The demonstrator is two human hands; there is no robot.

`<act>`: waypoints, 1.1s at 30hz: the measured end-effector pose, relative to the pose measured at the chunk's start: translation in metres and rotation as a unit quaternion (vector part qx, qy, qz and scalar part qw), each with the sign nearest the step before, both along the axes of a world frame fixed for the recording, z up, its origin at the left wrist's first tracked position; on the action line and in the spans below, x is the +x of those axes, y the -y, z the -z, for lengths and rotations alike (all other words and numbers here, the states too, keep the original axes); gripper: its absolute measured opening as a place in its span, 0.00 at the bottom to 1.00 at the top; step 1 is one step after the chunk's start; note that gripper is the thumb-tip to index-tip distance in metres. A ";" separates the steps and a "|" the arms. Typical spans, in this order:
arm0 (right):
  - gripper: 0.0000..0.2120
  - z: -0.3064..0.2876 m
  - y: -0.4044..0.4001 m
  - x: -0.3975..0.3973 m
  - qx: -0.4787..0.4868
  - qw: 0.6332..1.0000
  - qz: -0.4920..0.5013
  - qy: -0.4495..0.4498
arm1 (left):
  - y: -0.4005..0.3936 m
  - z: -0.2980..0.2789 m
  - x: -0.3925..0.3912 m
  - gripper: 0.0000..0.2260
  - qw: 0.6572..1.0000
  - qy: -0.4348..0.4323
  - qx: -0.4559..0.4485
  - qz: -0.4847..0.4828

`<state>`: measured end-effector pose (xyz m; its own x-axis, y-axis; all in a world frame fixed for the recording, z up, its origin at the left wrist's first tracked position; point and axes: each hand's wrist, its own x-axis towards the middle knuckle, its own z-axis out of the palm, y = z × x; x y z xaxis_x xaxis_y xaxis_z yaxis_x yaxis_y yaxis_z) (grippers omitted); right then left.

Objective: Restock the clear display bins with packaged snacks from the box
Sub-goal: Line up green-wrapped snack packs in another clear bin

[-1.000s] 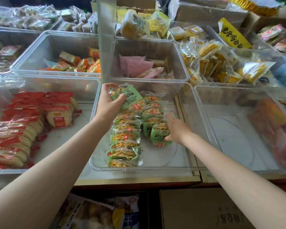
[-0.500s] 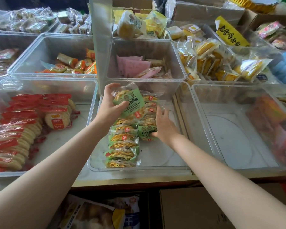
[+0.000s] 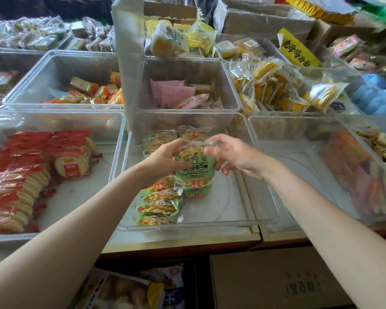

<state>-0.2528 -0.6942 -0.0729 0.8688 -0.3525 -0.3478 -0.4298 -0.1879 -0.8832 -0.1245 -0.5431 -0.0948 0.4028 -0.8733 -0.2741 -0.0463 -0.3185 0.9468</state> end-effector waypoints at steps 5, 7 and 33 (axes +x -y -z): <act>0.15 0.000 0.004 -0.003 -0.204 0.973 -0.045 -0.093 | 0.006 -0.006 0.001 0.16 1.000 0.023 -0.008 0.020; 0.14 0.008 -0.002 -0.005 -0.193 0.959 -0.076 -0.191 | 0.007 -0.005 0.011 0.17 0.988 0.154 0.008 -0.031; 0.36 0.065 -0.011 0.048 0.144 0.963 0.189 -0.125 | 0.005 0.038 0.018 0.33 0.823 0.476 0.283 0.125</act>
